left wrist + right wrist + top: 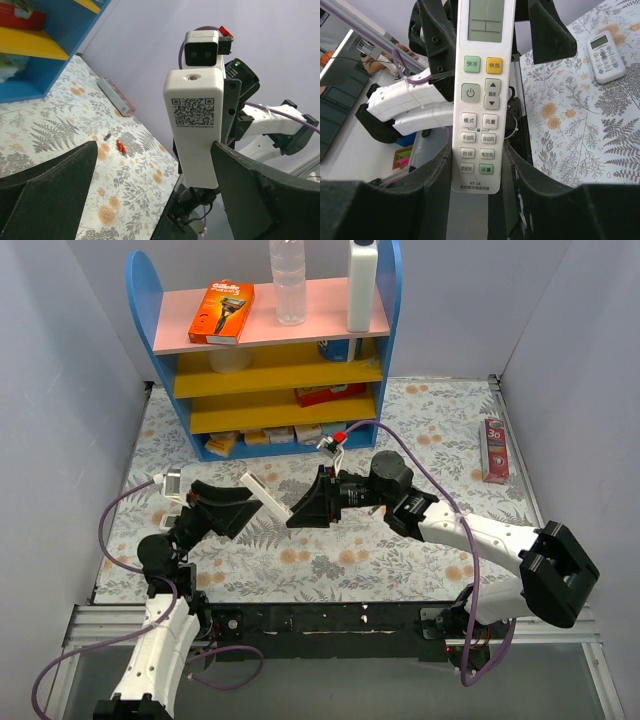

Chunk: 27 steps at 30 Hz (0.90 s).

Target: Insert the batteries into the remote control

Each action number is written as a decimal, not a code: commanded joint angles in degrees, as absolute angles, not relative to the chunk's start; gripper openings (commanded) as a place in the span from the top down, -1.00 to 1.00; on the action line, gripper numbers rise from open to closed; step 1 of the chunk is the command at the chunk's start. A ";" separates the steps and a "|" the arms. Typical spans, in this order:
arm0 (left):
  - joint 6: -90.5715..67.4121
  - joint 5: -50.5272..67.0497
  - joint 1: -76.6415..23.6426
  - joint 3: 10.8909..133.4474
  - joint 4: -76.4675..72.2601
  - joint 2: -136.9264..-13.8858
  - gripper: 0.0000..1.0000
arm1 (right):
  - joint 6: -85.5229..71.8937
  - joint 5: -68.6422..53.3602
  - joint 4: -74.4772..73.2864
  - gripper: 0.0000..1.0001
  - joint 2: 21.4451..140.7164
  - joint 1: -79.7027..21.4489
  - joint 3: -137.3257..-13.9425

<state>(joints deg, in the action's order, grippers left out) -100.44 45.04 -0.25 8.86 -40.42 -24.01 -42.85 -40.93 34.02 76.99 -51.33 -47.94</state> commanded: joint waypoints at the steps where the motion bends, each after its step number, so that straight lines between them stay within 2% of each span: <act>1: -106.25 44.30 -1.84 8.96 -50.87 -28.29 -0.96 | -46.14 -43.33 41.22 0.97 77.87 -51.15 -47.37; 13: -113.90 39.20 -10.28 5.80 -68.46 -37.44 -0.85 | -47.99 -43.07 43.42 0.97 78.14 -51.59 -45.53; 20: -116.63 37.53 -10.72 5.27 -73.65 -38.76 -0.82 | -49.39 -43.06 45.18 0.97 78.22 -51.59 -44.74; 24: -114.88 36.83 -11.07 7.20 -68.58 -38.93 -0.58 | -49.39 -43.68 45.00 0.97 78.57 -51.59 -44.82; 27: -112.86 36.13 -12.04 8.70 -64.44 -38.94 -0.32 | -48.78 -43.68 44.12 0.97 78.57 -51.59 -45.17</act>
